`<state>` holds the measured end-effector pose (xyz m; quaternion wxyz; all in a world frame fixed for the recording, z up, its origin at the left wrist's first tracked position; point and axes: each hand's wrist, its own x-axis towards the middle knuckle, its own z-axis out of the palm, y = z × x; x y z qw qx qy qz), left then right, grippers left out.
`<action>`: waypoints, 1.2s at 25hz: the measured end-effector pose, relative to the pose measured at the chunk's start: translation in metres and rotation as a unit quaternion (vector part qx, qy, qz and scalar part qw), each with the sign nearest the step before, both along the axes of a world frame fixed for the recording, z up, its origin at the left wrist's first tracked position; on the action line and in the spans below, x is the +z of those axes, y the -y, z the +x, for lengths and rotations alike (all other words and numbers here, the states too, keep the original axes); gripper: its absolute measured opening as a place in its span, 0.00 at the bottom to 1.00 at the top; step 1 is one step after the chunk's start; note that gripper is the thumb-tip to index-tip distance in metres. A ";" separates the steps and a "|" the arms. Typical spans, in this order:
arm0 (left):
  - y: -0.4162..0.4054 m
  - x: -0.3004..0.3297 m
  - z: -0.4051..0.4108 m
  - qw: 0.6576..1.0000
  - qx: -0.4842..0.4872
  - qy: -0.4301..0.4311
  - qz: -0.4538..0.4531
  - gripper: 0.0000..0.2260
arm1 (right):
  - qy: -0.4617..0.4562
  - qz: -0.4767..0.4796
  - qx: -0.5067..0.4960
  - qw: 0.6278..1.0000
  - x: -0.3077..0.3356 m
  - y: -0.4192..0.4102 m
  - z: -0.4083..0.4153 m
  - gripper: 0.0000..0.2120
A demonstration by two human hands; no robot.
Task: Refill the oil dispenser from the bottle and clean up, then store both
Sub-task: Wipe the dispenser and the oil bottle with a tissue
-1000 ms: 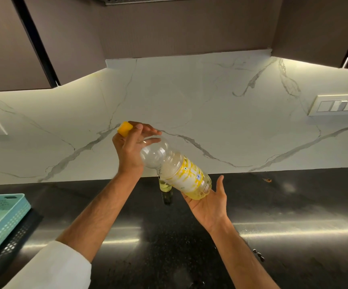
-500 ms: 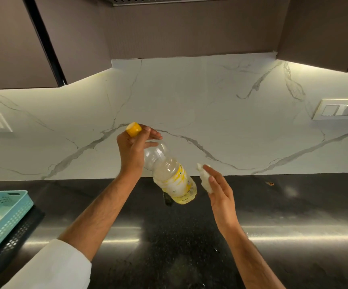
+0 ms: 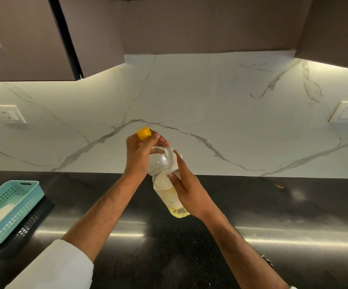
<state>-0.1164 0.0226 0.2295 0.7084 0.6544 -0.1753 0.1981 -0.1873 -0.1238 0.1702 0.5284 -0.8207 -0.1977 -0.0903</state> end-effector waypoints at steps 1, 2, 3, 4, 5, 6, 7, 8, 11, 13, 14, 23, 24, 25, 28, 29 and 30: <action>-0.007 -0.001 0.002 1.000 -0.026 0.008 -0.001 0.12 | -0.022 0.005 0.028 0.999 0.001 -0.002 0.003 0.26; -0.015 -0.002 0.003 0.998 -0.061 0.021 -0.001 0.10 | -0.047 0.007 0.055 0.997 0.001 -0.003 0.008 0.24; -0.021 -0.003 0.005 0.994 -0.104 0.035 0.004 0.09 | -0.072 0.002 0.080 0.994 0.001 -0.003 0.014 0.24; -0.026 -0.004 0.006 0.988 -0.145 0.050 0.017 0.08 | -0.097 -0.005 0.108 0.989 0.001 -0.003 0.018 0.25; -0.032 -0.005 0.008 0.982 -0.177 0.061 0.036 0.08 | -0.117 -0.010 0.138 0.983 0.000 -0.004 0.022 0.25; -0.038 -0.007 0.010 0.976 -0.202 0.068 0.053 0.07 | -0.131 -0.002 0.165 0.978 -0.002 -0.005 0.025 0.25; -0.044 -0.009 0.012 0.972 -0.217 0.070 0.061 0.07 | -0.138 0.014 0.181 0.974 -0.005 -0.007 0.027 0.22; -0.049 -0.011 0.014 0.971 -0.222 0.067 0.057 0.08 | -0.132 0.033 0.179 0.974 -0.010 -0.008 0.028 0.19; -0.062 -0.023 0.021 0.982 -0.181 0.042 0.025 0.08 | -0.098 0.100 0.034 0.990 -0.024 -0.020 0.039 0.13; -0.065 -0.034 0.022 0.991 -0.126 0.013 0.041 0.09 | -0.097 0.136 -0.077 0.983 -0.023 -0.023 0.049 0.08; -0.067 -0.040 0.022 0.993 -0.100 -0.002 0.066 0.08 | -0.084 0.144 -0.101 0.981 -0.018 -0.026 0.052 0.05; -0.076 -0.081 0.036 0.954 0.074 -0.035 0.290 0.10 | 0.112 -0.120 -0.051 0.985 0.016 -0.080 0.078 0.21; -0.076 -0.084 0.037 0.950 0.093 -0.037 0.295 0.08 | 0.124 -0.131 -0.068 0.981 0.015 -0.084 0.085 0.19; -0.077 -0.087 0.040 0.948 0.111 -0.042 0.296 0.07 | 0.141 -0.141 -0.076 0.977 0.014 -0.086 0.090 0.16; -0.082 -0.100 0.058 0.940 0.125 -0.047 0.313 0.09 | 0.071 -0.099 -0.071 0.990 0.013 -0.090 0.100 0.07; -0.085 -0.105 0.065 0.937 0.116 -0.045 0.325 0.09 | 0.009 -0.062 -0.083 0.995 0.012 -0.088 0.104 0.06; -0.087 -0.109 0.072 0.937 0.102 -0.046 0.330 0.09 | -0.052 -0.022 -0.105 0.993 0.008 -0.083 0.110 0.09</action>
